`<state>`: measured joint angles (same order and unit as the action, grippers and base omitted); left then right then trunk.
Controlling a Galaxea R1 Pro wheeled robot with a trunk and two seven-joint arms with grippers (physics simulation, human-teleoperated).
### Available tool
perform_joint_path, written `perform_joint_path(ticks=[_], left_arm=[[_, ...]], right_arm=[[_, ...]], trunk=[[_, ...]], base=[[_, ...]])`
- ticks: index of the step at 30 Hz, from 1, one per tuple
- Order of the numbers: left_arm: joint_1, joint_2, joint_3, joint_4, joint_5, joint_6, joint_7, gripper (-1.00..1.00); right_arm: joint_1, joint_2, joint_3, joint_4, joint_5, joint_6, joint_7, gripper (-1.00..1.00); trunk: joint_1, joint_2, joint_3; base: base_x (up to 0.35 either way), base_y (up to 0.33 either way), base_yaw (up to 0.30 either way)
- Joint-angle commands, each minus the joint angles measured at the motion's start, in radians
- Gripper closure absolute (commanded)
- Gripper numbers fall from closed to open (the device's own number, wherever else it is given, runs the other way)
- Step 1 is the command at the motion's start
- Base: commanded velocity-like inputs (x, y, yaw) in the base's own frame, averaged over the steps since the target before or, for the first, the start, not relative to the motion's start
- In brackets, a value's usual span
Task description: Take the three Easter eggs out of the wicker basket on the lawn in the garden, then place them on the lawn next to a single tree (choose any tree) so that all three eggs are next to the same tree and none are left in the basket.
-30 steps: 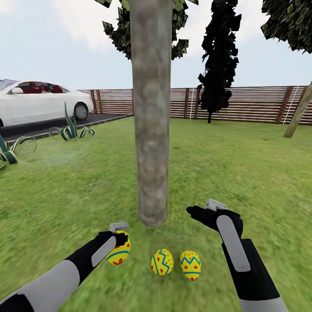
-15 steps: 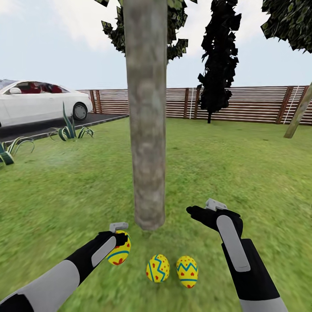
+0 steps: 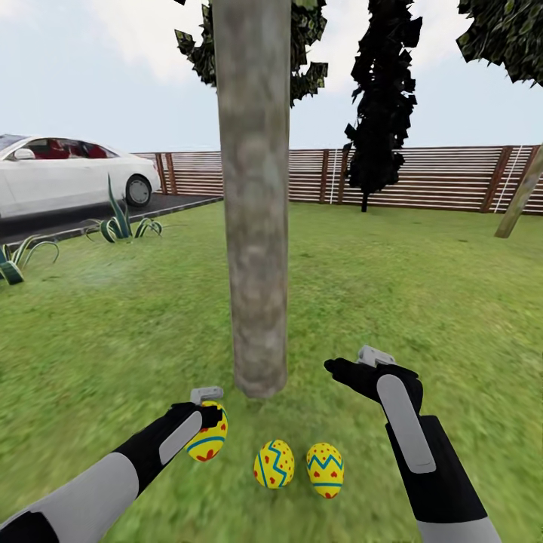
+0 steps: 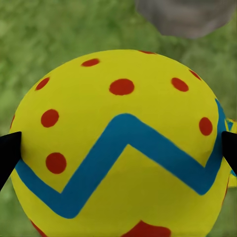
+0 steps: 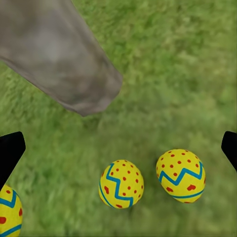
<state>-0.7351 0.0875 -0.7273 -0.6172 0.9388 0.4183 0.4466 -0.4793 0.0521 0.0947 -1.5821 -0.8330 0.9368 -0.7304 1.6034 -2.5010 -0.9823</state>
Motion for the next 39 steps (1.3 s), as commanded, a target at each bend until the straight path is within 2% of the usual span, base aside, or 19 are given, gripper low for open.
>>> perform_joint_path(ticks=[1,9,12,17,24,32,35,39], left_arm=[[-0.001,0.001,-0.007,-0.002,0.009,0.000,0.009,1.00],[-0.001,0.003,-0.007,-0.002,0.009,-0.018,0.006,1.00],[-0.001,0.003,-0.007,-0.002,0.009,-0.026,-0.019,1.00],[-0.001,0.002,-0.007,-0.001,0.007,-0.076,-0.030,1.00],[-0.001,0.003,-0.007,0.002,0.007,-0.085,-0.031,1.00],[-0.001,0.001,-0.007,0.068,0.006,-0.103,-0.045,1.00],[-0.001,0.001,-0.008,0.071,0.006,-0.107,-0.048,1.00],[-0.001,0.001,-0.017,0.072,0.006,-0.109,-0.049,1.00]], right_arm=[[-0.001,0.000,0.000,-0.001,-0.009,0.002,-0.010,-1.00],[-0.001,-0.001,0.000,-0.001,-0.009,0.002,-0.010,-1.00],[-0.001,-0.003,0.000,-0.001,-0.009,0.002,-0.010,-1.00],[-0.001,0.000,0.000,-0.001,-0.010,0.003,-0.010,-1.00],[-0.001,0.000,0.002,-0.001,-0.010,0.003,-0.010,-1.00],[-0.001,0.000,0.004,-0.001,-0.010,0.002,-0.009,-1.00],[-0.001,0.001,0.025,-0.001,-0.009,0.002,-0.009,-1.00],[-0.008,0.005,0.138,-0.001,-0.009,-0.007,-0.008,-1.00]], trunk=[[0.000,-0.001,-0.005],[0.004,-0.003,-0.036],[0.005,-0.003,-0.048],[0.007,-0.005,-0.067],[0.011,-0.006,-0.094],[0.014,-0.008,-0.125],[0.015,-0.009,-0.137],[0.017,-0.010,-0.152]], base=[[0.000,0.000,0.000],[0.000,0.000,0.000],[0.000,0.000,0.000],[0.000,0.000,0.000],[0.000,0.000,0.000],[0.000,0.000,0.000],[0.000,0.000,0.000],[0.000,0.000,0.000]])
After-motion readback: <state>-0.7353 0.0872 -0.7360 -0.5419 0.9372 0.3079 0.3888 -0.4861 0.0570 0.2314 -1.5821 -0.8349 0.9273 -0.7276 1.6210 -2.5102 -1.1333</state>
